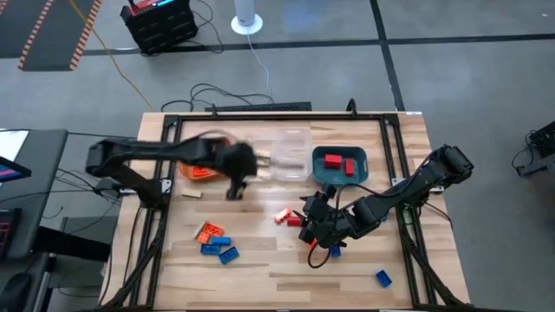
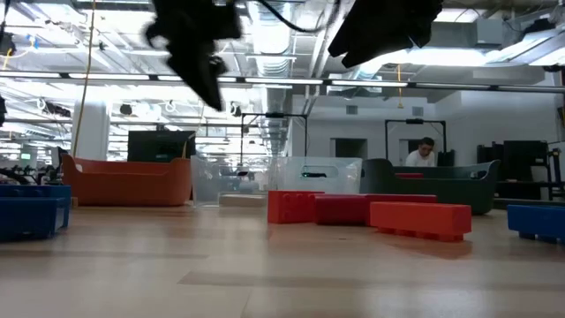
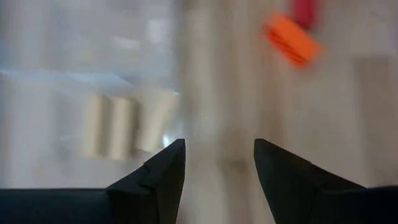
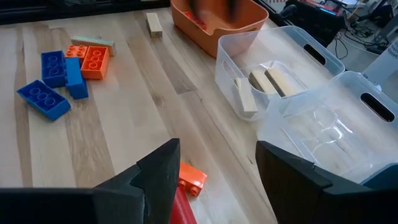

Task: Sort blocks
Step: Put the blue game piece into the right transparent bin

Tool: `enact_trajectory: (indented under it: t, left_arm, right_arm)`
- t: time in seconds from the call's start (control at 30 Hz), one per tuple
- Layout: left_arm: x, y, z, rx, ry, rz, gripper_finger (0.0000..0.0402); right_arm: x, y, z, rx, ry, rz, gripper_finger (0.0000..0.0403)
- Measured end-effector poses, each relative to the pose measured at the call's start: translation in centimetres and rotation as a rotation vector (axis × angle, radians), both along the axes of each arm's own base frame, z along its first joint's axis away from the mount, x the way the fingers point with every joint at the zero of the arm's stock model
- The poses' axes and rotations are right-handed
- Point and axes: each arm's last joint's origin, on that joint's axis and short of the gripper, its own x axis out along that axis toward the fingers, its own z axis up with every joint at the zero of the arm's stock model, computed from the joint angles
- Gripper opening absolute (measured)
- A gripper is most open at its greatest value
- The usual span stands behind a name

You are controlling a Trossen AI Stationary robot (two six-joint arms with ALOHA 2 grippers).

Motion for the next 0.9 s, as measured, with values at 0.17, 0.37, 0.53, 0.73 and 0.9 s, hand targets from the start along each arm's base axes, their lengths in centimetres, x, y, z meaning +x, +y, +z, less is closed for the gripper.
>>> enact_trajectory:
  t: [0.17, 0.37, 0.53, 0.73, 0.9]
  left_arm:
    - [-3.7, -4.5, -1.8, -0.064, 0.06, -0.045, 0.0187]
    - [-6.6, -6.9, -4.7, -0.111, 0.166, -0.018, 0.0187]
    - [-7.4, -8.4, -5.5, -0.138, 0.216, -0.008, 0.0187]
    - [-7.1, -11.0, -6.3, -0.149, 0.208, -0.044, 0.0187]
    - [-6.1, -13.0, -7.6, -0.173, 0.185, -0.055, 0.0187]
  right_arm:
    - [0.0, 0.0, 0.0, -0.003, 0.003, 0.0, 0.0244]
    - [0.2, -0.4, 0.0, -0.005, 0.003, -0.009, 0.0244]
    - [0.3, -0.7, 0.0, -0.006, 0.003, -0.018, 0.0244]
    - [0.4, -1.0, 0.0, -0.004, 0.002, -0.027, 0.0244]
    - [0.5, -1.0, 0.0, -0.002, 0.0, -0.03, 0.0244]
